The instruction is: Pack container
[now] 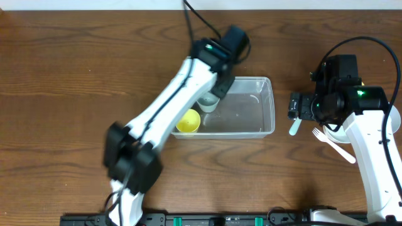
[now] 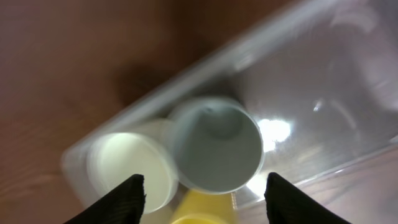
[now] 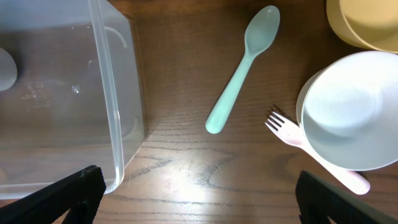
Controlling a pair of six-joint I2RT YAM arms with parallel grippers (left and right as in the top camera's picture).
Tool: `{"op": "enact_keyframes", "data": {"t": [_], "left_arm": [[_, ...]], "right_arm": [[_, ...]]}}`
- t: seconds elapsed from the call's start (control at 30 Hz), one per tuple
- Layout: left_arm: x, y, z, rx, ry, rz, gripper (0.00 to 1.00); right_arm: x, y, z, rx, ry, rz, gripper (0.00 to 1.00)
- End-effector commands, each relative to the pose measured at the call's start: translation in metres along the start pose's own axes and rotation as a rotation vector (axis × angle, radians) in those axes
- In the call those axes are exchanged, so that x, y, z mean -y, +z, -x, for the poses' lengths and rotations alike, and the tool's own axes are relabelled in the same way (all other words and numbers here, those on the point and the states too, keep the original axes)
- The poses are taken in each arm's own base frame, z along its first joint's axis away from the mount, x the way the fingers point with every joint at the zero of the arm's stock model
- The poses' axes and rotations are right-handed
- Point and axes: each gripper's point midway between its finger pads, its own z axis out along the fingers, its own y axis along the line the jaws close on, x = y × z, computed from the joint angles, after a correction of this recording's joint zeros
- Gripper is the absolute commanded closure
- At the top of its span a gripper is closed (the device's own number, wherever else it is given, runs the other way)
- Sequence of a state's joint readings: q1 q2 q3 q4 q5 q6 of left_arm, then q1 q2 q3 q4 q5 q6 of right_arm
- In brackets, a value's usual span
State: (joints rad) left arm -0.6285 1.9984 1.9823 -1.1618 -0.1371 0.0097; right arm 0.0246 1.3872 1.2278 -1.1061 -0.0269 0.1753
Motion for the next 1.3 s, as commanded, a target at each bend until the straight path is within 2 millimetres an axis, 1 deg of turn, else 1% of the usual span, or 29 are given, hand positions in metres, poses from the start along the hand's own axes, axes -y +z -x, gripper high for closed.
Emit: {"op": "enact_keyframes", "data": {"t": [0.0, 0.07, 0.1, 0.17, 0.2, 0.23, 0.3, 0.37, 0.47, 0.5, 0.6, 0.77, 0.87, 0.97, 1.1, 1.17, 1.23, 1.27], "left_arm": [[-0.048, -0.078, 0.015, 0.193, -0.089, 0.07, 0.35], [-0.074, -0.099, 0.007, 0.223, -0.159, 0.088, 0.34], [-0.09, -0.11, 0.0, 0.233, -0.225, 0.1, 0.34], [-0.118, -0.123, -0.015, 0.239, -0.354, 0.12, 0.33], [-0.135, -0.129, -0.026, 0.237, -0.438, 0.125, 0.32], [-0.146, -0.133, -0.034, 0.233, -0.495, 0.115, 0.32], [-0.161, -0.137, -0.047, 0.225, -0.573, 0.061, 0.31], [-0.172, -0.135, -0.058, 0.214, -0.632, 0.012, 0.31], [-0.185, -0.124, -0.075, 0.176, -0.706, -0.035, 0.31], [-0.188, -0.118, -0.081, 0.156, -0.727, -0.05, 0.31], [-0.19, -0.099, -0.095, 0.098, -0.76, -0.065, 0.31], [-0.182, -0.067, -0.112, 0.012, -0.778, -0.082, 0.31], [-0.178, -0.055, -0.118, -0.015, -0.786, -0.086, 0.31], [-0.176, -0.048, -0.121, -0.031, -0.786, -0.088, 0.31], [-0.176, -0.046, -0.122, -0.033, -0.786, -0.088, 0.31], [-0.176, -0.046, -0.122, -0.032, -0.786, -0.088, 0.31], [-0.176, -0.046, -0.122, -0.033, -0.786, -0.088, 0.31], [-0.176, -0.046, -0.122, -0.033, -0.786, -0.088, 0.31]], "right_arm": [[0.002, -0.004, 0.006, 0.019, 0.004, -0.004, 0.01], [0.003, -0.004, 0.01, 0.038, 0.004, -0.015, 0.01], [0.004, -0.005, 0.015, 0.058, 0.005, -0.02, 0.01], [0.009, -0.012, 0.025, 0.094, 0.013, -0.045, 0.01], [0.016, -0.017, 0.031, 0.117, 0.024, -0.068, 0.01], [0.022, -0.022, 0.037, 0.137, 0.039, -0.089, 0.01], [0.041, -0.03, 0.046, 0.169, 0.087, -0.138, 0.01], [0.062, -0.032, 0.046, 0.168, 0.142, -0.179, 0.01], [0.092, -0.021, 0.037, 0.101, 0.229, -0.204, 0.01], [0.102, -0.014, 0.032, 0.063, 0.255, -0.216, 0.01], [0.117, 0.008, 0.021, -0.042, 0.277, -0.228, 0.02], [0.122, 0.054, 0.006, -0.213, 0.263, -0.224, 0.03], [0.122, 0.074, -0.002, -0.285, 0.258, -0.223, 0.03], [0.121, 0.094, -0.008, -0.347, 0.251, -0.222, 0.03], [0.12, 0.116, -0.012, -0.389, 0.255, -0.209, 0.15], [0.118, 0.124, -0.013, -0.401, 0.258, -0.192, 0.24], [0.118, 0.13, -0.014, -0.407, 0.259, -0.19, 0.39], [0.118, 0.132, -0.014, -0.408, 0.261, -0.19, 0.44]]}}
